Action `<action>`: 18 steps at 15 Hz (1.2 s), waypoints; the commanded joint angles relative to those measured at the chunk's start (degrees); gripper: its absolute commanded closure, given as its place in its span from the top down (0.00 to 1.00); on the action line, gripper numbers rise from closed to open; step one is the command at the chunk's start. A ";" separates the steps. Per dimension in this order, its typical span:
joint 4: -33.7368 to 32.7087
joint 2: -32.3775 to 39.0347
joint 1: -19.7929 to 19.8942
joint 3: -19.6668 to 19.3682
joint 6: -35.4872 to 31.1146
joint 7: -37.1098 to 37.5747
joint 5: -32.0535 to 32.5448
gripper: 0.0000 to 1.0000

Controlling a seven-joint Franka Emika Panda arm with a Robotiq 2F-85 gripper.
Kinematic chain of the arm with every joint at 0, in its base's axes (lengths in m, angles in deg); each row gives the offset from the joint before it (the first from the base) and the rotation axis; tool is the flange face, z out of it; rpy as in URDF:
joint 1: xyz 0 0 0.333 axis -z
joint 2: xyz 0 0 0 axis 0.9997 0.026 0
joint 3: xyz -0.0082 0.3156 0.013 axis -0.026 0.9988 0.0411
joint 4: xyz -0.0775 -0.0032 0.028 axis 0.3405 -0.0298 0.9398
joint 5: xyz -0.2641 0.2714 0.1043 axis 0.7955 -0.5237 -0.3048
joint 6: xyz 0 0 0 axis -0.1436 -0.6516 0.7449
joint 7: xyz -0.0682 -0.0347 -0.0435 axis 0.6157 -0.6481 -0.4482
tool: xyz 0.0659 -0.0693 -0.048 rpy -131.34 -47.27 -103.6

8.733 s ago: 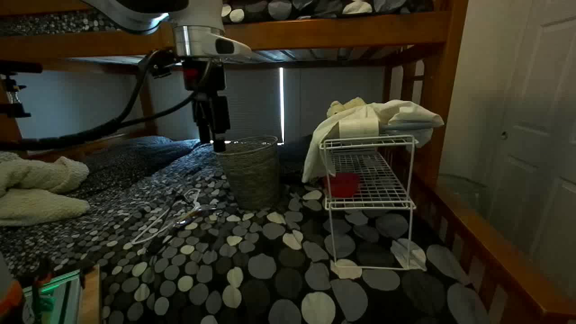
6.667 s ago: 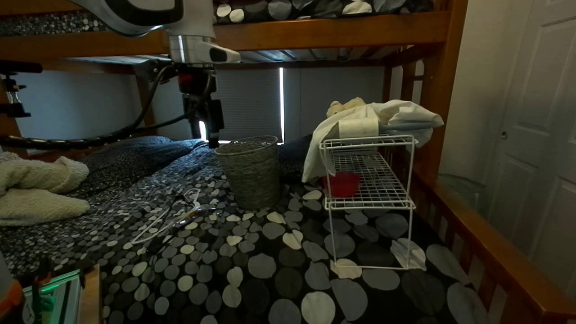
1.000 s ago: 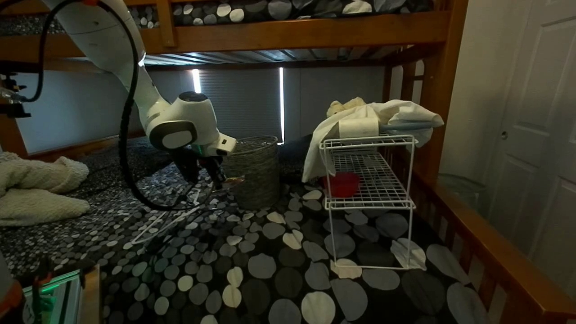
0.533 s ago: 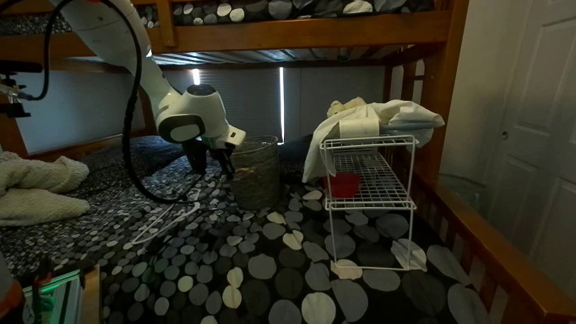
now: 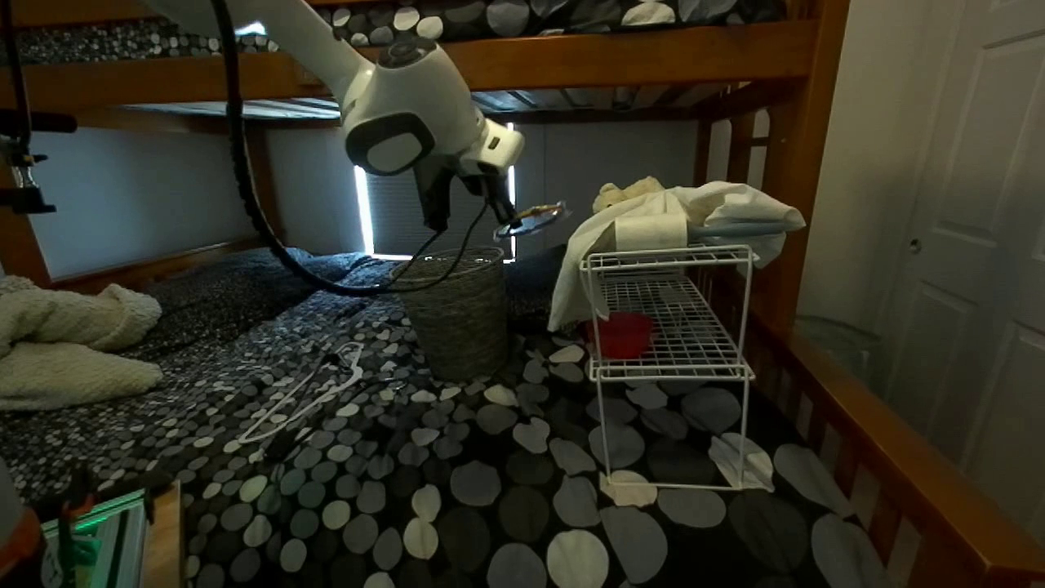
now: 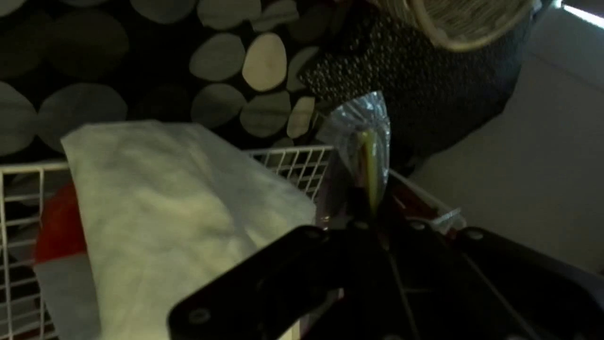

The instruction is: Put the packet on the bed on top of the towel

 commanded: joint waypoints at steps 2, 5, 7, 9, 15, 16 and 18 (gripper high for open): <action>-2.78 -0.72 -1.34 -4.28 -0.20 4.67 1.00 0.08; -6.68 0.95 -2.08 -7.22 0.69 7.89 0.70 0.02; -10.47 1.91 -1.24 -7.95 2.32 9.34 -1.38 0.02; -14.04 1.92 -0.33 -8.77 1.88 10.54 -1.80 0.02; -23.61 9.13 -0.91 -14.90 8.04 23.67 18.04 0.02; -25.57 10.98 -1.38 -16.27 9.33 27.01 21.96 0.02; -29.93 14.60 -2.14 -18.09 10.60 32.11 26.29 0.02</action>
